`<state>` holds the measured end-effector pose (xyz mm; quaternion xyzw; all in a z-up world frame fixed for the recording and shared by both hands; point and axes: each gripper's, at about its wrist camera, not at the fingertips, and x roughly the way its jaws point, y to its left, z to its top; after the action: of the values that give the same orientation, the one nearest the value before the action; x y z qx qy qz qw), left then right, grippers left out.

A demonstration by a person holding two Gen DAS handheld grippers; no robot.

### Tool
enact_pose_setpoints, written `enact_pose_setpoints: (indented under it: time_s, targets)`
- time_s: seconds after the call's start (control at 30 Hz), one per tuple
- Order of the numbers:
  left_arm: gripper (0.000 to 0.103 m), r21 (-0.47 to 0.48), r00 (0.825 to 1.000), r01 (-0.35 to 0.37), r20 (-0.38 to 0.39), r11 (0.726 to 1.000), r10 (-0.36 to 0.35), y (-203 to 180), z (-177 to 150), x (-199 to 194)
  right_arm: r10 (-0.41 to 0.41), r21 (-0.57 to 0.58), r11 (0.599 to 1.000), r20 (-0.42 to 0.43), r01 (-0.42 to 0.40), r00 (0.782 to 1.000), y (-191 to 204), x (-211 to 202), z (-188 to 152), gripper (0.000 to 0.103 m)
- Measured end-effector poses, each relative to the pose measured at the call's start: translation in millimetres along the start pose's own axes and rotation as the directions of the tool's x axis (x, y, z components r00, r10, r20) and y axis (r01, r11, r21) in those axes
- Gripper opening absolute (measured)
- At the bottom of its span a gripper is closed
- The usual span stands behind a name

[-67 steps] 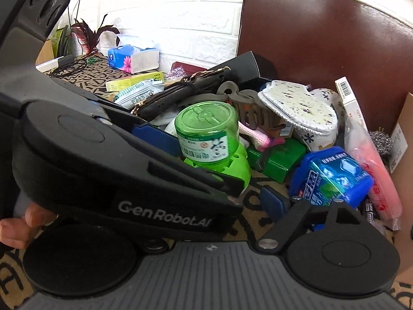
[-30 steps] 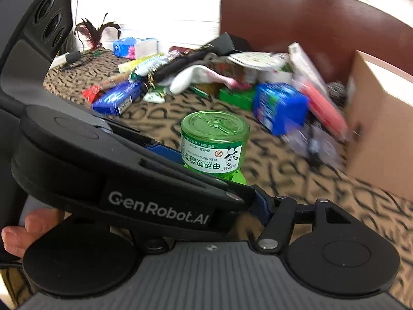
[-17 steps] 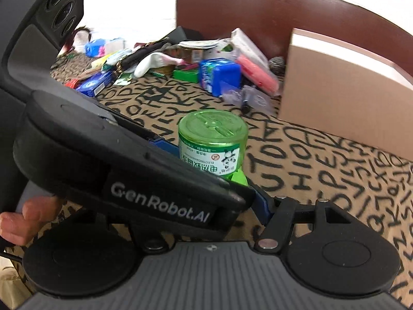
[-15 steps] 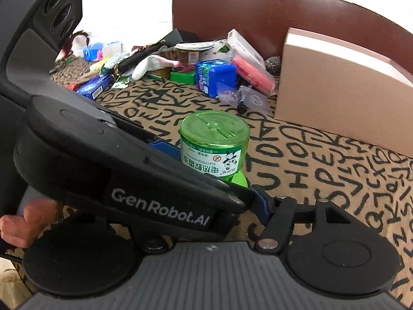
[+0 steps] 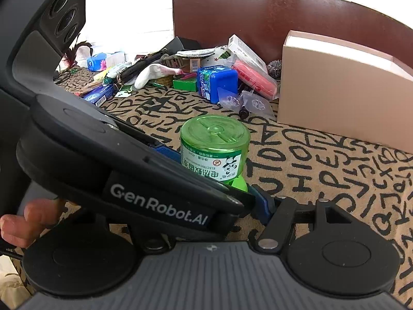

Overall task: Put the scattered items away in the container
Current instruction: 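Lift the green bottle with the left tool over the brown box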

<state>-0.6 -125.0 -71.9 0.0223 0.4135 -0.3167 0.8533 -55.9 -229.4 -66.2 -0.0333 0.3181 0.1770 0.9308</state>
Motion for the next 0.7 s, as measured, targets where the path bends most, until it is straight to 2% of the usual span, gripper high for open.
enact_pose_setpoints:
  time_s: [0.4,0.7]
  targets:
    - [0.064,0.015,1.000,0.007,0.019,1.000,-0.007,-11.6,11.9,-2.8,0.001,0.027,1.000,0.025,-0.002,1.000,-13.1,-10.4,9.2,0.069]
    - [0.064,0.088,0.995,0.013,0.102,0.996,-0.022,-36.0,57.0,-12.9,-0.051,-0.015,0.998,0.114,0.053,0.992,-37.6,-29.6,40.4,0.069]
